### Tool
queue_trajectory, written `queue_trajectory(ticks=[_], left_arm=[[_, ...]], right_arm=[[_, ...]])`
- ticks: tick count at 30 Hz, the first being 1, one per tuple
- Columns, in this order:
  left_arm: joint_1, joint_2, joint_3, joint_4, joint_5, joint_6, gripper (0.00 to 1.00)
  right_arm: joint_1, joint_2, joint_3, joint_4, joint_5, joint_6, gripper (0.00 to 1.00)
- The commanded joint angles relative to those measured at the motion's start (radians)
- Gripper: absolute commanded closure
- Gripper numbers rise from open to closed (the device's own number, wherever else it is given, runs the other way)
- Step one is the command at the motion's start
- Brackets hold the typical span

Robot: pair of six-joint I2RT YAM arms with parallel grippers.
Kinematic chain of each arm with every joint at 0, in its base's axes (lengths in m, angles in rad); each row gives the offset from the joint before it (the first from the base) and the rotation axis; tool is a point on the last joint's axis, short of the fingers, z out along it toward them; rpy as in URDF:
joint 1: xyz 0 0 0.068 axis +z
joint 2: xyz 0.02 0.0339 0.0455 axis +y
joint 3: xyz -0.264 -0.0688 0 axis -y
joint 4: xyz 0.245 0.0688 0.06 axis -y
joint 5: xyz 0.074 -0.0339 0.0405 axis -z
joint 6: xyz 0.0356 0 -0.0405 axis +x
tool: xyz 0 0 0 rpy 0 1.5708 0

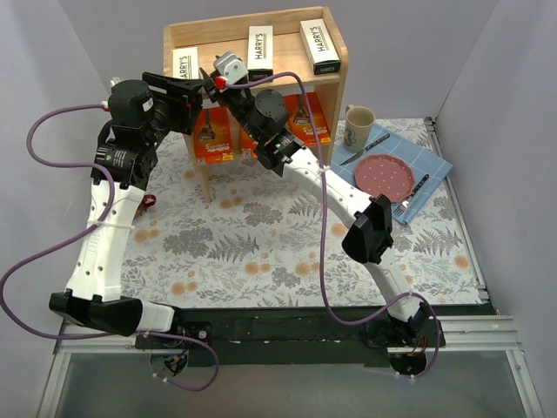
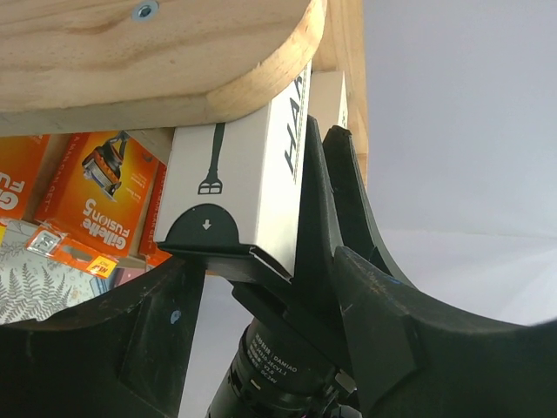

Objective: Place and organize the shaving razors onto the shelf

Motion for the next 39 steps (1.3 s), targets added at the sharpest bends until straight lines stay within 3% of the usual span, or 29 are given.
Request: queue_trajectory(ticks=[1,15,19,27,29,32,33,35,37,39], left_arm=[[-0.003,-0.027,-0.033,0.004,0.032,-0.017,0.39],[-0.003,-0.076,-0.097,0.031,0.092,0.013,0.3],[-0.003,-0.114,-0.12,0.031,0.15,0.085,0.29],[-0.003,-0.284,-0.309,0.054,0.276,0.427,0.28],[-0.003,-0.335,-0.382,0.086,0.283,0.495,0.37],[-0.003,-0.381,-0.426,0.129,0.3,0.636,0.73],[-0.003,-0.387,-0.433,0.139,0.305,0.65,0.74],[-0.002,-0.395,-0.438,0.162,0.317,0.655,0.72],[0.003,-0.39,-0.435,0.172,0.335,0.644,0.5],[0.02,-0.371,-0.426,0.191,0.351,0.638,0.4]], right_arm=[[-0.003,-0.071,-0.028,0.022,0.019,-0.036,0.46],[-0.006,-0.123,-0.055,0.014,0.033,-0.047,0.46],[-0.006,-0.161,-0.081,0.005,0.044,-0.045,0.46],[-0.008,-0.326,-0.216,-0.033,0.022,-0.048,0.47],[-0.008,-0.357,-0.255,-0.036,0.051,-0.066,0.37],[-0.008,-0.399,-0.282,-0.039,0.116,-0.118,0.22],[-0.008,-0.409,-0.287,-0.044,0.132,-0.128,0.19],[-0.011,-0.417,-0.304,-0.061,0.179,-0.131,0.1],[-0.011,-0.423,-0.313,-0.076,0.221,-0.129,0.05],[-0.008,-0.417,-0.305,-0.105,0.245,-0.12,0.04]])
